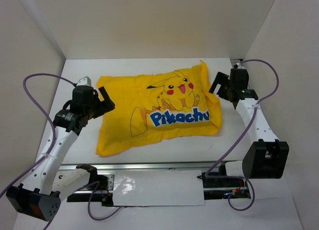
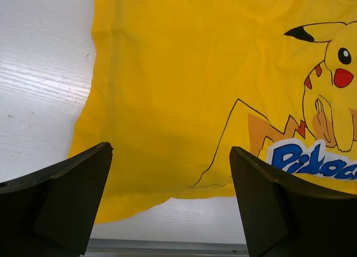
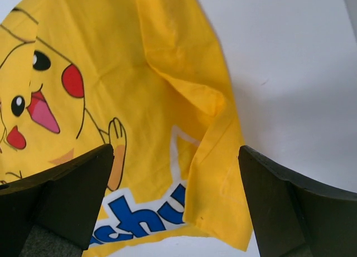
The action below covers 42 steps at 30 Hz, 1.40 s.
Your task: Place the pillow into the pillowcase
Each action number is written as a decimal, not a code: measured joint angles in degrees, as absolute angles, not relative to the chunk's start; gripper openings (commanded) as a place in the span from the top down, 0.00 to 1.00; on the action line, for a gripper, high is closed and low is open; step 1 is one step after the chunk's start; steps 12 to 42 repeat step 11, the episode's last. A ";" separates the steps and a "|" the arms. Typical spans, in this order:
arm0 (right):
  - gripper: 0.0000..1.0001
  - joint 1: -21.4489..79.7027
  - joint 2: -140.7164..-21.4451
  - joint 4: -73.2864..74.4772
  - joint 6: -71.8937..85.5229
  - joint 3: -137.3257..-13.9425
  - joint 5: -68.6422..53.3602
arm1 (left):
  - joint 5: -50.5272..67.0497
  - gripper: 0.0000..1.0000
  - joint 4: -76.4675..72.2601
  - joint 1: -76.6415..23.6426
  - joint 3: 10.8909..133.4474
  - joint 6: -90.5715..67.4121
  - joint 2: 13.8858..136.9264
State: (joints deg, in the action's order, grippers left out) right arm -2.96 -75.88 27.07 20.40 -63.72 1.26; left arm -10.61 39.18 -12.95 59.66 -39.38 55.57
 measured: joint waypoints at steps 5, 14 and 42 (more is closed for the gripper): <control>0.00 -1.10 -75.90 27.09 19.20 -63.72 1.26 | -10.63 0.00 39.22 -12.95 59.66 -39.38 55.59; 0.00 -0.47 -75.85 27.09 19.09 -63.70 1.72 | -11.09 0.00 40.21 -12.95 59.66 -39.44 55.24; 0.00 -0.47 -75.85 27.09 19.09 -63.70 1.72 | -11.09 0.00 40.21 -12.95 59.66 -39.44 55.24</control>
